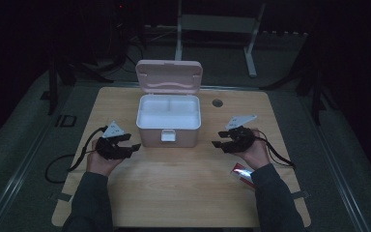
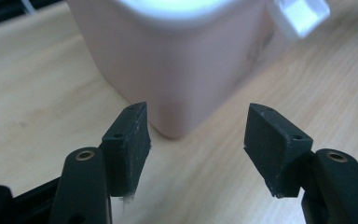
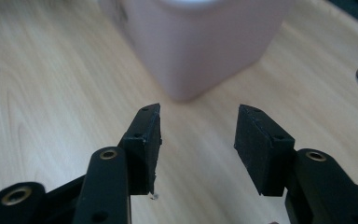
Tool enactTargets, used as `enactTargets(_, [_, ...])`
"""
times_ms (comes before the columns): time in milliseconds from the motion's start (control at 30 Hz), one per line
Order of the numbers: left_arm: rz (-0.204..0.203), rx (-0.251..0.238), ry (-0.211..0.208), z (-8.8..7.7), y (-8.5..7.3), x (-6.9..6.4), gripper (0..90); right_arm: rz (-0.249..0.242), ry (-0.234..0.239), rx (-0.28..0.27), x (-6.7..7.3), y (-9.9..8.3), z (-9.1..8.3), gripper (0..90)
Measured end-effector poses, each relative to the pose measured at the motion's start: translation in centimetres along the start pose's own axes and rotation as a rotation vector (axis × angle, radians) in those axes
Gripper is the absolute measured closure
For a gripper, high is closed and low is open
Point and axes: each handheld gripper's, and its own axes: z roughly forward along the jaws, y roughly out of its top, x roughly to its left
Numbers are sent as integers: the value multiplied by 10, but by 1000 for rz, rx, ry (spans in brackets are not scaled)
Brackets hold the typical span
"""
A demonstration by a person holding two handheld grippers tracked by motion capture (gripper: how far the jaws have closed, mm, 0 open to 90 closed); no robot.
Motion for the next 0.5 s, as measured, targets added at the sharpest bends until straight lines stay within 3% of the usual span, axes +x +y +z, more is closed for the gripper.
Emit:
enactTargets(300, [-14, -29, 34, -6, 39, 13, 385, 25, -11, -43, -9, 34, 6, 472])
enactTargets(500, [-36, -35, 36, 3, 55, 21, 375, 39, -16, -57, -12, 54, 18, 455])
